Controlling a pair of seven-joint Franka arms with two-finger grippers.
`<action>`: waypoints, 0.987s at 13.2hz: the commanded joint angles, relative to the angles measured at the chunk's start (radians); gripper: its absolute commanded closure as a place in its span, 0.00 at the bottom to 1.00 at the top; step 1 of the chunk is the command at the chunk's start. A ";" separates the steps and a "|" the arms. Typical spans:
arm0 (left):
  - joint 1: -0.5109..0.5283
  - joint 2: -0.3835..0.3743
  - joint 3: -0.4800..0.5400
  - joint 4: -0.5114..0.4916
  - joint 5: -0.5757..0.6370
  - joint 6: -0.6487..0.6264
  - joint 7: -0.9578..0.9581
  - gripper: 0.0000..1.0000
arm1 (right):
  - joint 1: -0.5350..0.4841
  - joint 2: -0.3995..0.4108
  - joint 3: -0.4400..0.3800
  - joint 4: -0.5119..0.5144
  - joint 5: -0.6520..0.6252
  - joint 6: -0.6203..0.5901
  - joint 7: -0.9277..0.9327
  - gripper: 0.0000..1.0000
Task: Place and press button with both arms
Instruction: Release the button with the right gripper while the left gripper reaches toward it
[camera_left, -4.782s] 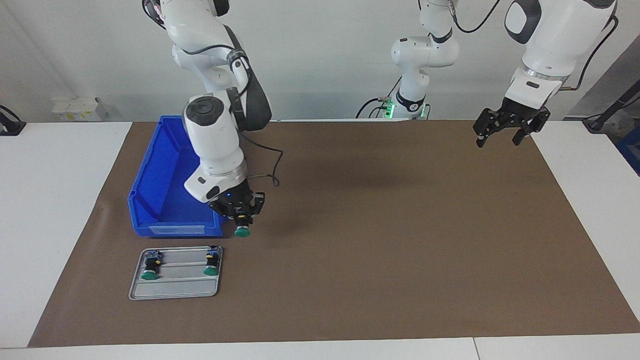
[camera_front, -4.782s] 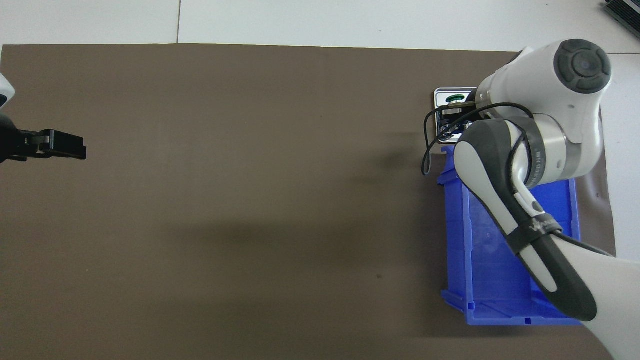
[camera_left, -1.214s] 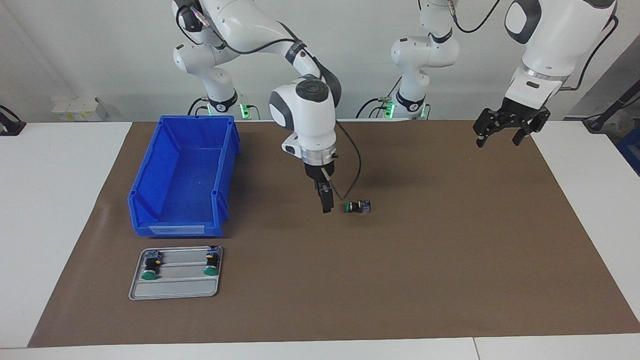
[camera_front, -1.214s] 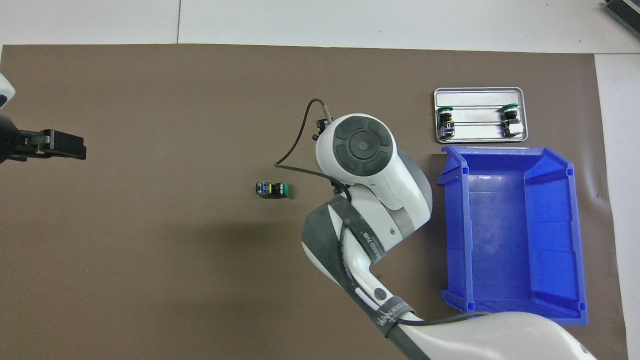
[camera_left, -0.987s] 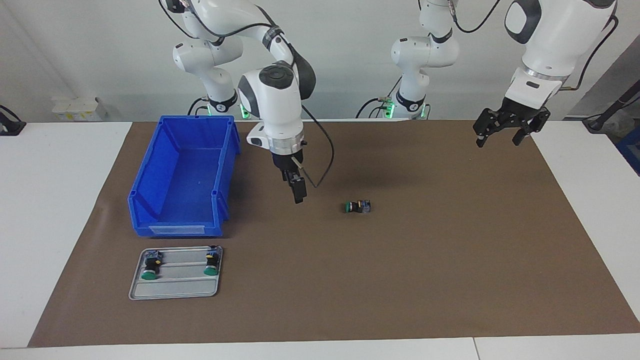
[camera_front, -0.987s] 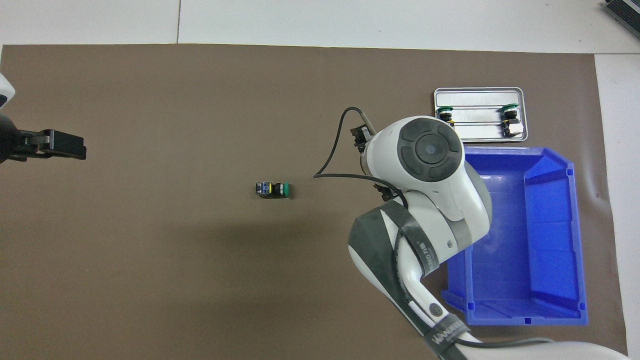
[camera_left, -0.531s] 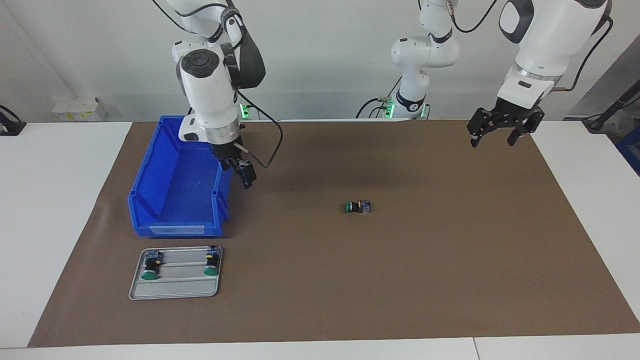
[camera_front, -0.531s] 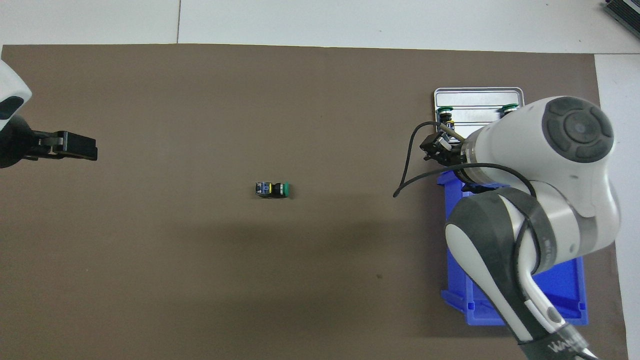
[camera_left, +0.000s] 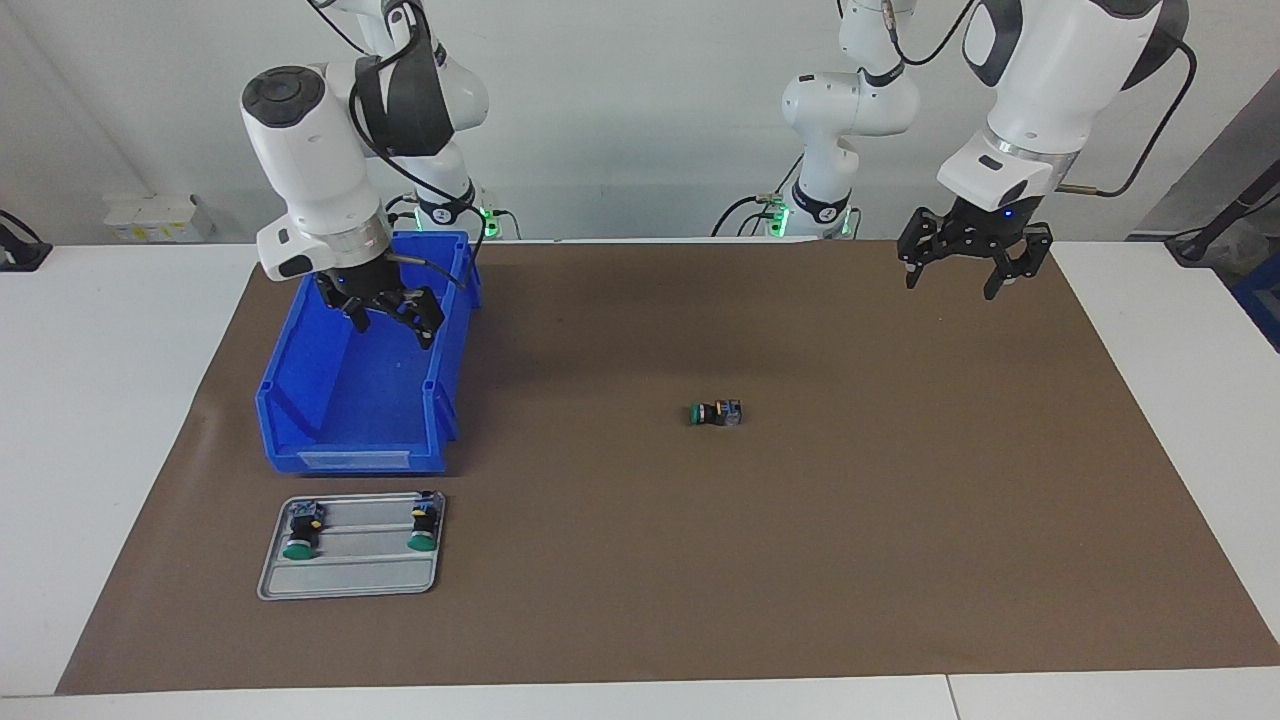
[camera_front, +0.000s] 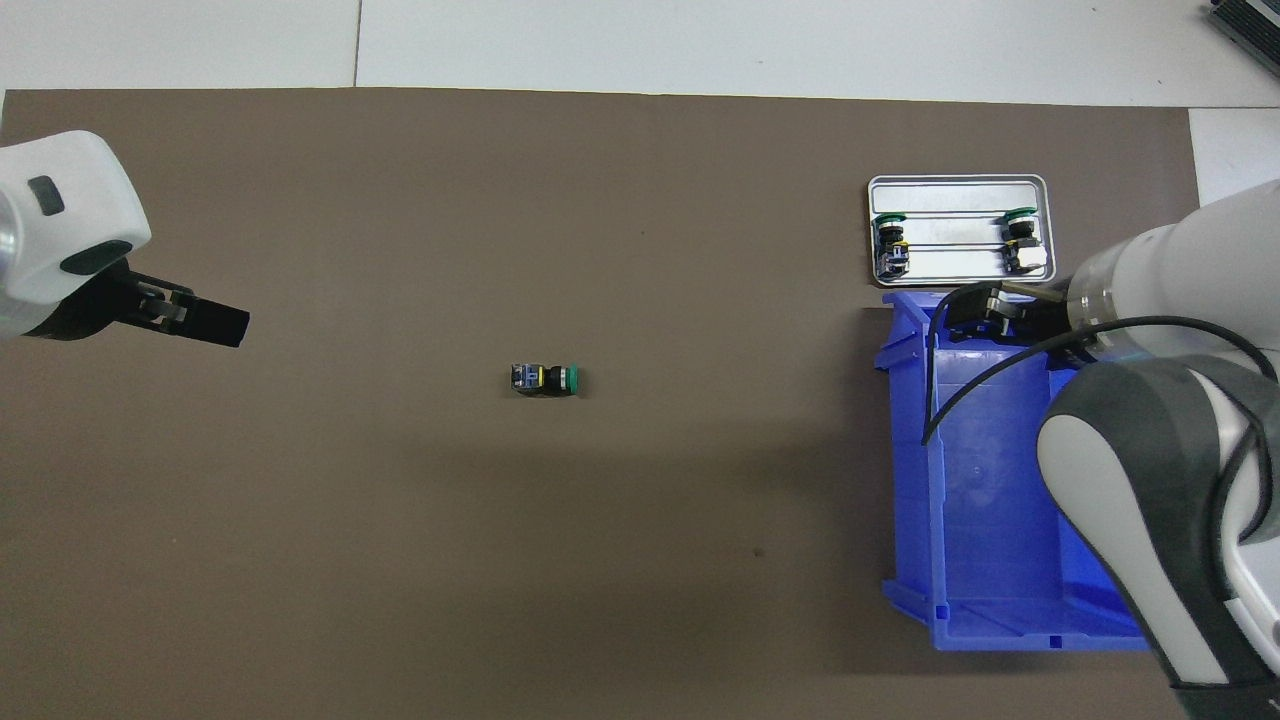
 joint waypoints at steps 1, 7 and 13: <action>-0.014 -0.041 0.009 -0.088 -0.051 0.100 0.245 0.00 | -0.030 -0.005 0.003 0.074 0.015 -0.084 -0.129 0.00; -0.146 0.009 0.009 -0.173 -0.058 0.203 0.496 0.00 | -0.049 0.035 0.003 0.270 0.012 -0.268 -0.257 0.00; -0.287 0.147 0.009 -0.222 -0.056 0.428 0.577 0.00 | -0.085 0.017 0.003 0.235 0.012 -0.275 -0.325 0.00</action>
